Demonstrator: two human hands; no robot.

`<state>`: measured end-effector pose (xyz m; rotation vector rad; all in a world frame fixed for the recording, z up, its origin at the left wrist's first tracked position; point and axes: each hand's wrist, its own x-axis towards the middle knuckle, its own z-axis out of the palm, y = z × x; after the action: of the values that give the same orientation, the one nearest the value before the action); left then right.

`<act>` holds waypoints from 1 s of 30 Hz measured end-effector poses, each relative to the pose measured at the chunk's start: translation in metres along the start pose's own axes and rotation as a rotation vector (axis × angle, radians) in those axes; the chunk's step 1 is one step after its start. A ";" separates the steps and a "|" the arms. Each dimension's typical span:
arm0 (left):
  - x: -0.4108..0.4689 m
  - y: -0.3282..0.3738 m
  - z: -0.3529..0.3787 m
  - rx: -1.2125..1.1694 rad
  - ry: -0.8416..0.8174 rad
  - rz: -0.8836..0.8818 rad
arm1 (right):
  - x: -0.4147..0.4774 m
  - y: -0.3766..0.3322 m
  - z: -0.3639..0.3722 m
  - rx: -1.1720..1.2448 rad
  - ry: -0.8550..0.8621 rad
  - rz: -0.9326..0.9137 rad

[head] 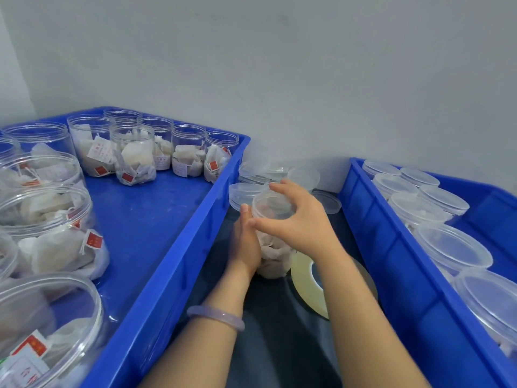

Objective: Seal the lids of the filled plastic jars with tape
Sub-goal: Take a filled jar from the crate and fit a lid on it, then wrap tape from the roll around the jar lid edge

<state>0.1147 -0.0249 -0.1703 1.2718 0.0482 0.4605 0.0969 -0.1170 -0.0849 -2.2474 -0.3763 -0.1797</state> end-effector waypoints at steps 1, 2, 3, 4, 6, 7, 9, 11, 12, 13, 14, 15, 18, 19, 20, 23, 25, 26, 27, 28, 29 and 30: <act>-0.001 0.000 0.002 0.017 0.049 0.021 | -0.001 0.001 0.008 0.001 0.084 -0.020; -0.002 -0.001 0.004 0.036 0.101 0.040 | -0.003 0.001 0.015 -0.050 0.159 -0.037; -0.002 -0.005 0.005 0.077 0.124 0.055 | -0.005 0.000 0.019 -0.126 0.208 -0.048; -0.003 -0.006 0.006 0.127 0.134 0.043 | -0.006 -0.001 0.019 -0.210 0.216 -0.055; -0.001 -0.007 0.002 0.124 0.117 0.009 | -0.005 0.003 0.010 -0.298 0.113 -0.083; 0.001 -0.005 -0.001 0.061 0.074 0.005 | -0.004 0.005 0.002 -0.290 0.037 -0.095; 0.001 0.003 -0.003 0.006 0.027 0.019 | -0.003 0.011 -0.007 -0.143 -0.042 -0.086; -0.004 0.006 0.002 0.072 0.101 0.051 | -0.007 0.021 0.002 0.050 0.056 -0.075; -0.006 0.007 0.004 0.095 0.143 0.066 | -0.009 0.025 0.010 0.087 0.137 -0.077; -0.007 0.005 0.006 0.113 0.172 0.079 | -0.010 0.027 0.018 0.096 0.210 -0.076; -0.008 0.003 0.006 0.121 0.191 0.093 | -0.010 0.028 0.025 0.100 0.267 -0.082; -0.009 0.002 0.006 0.125 0.202 0.104 | -0.011 0.028 0.028 0.100 0.308 -0.092; -0.011 0.004 0.005 0.236 0.260 0.141 | -0.021 0.030 0.031 0.127 0.247 -0.028; -0.010 0.004 0.004 0.278 0.282 0.162 | -0.028 0.033 0.031 0.119 0.175 0.040; -0.010 0.005 0.003 0.318 0.289 0.177 | -0.036 0.037 0.030 0.057 0.132 0.109; -0.010 0.004 0.001 0.437 0.284 0.149 | -0.055 0.062 0.011 -0.438 0.041 0.301; -0.016 0.007 -0.001 0.521 0.356 0.150 | -0.071 0.076 0.003 -0.647 -0.104 0.311; -0.023 0.010 -0.002 0.533 0.383 0.190 | -0.077 0.080 0.002 -0.664 -0.146 0.274; -0.030 0.011 -0.003 0.528 0.362 0.228 | -0.082 0.083 0.003 -0.642 -0.152 0.238; -0.039 0.014 -0.003 0.530 0.286 0.257 | -0.085 0.085 0.003 -0.612 -0.133 0.200; -0.047 0.013 -0.003 0.536 0.141 0.264 | -0.087 0.086 0.003 -0.579 -0.099 0.161; -0.057 0.013 -0.002 0.533 -0.037 0.229 | -0.087 0.087 0.002 -0.526 -0.051 0.126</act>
<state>0.0584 -0.0404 -0.1714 1.8205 -0.0072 0.6476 0.0429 -0.1864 -0.1707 -2.7899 -0.2291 -0.1688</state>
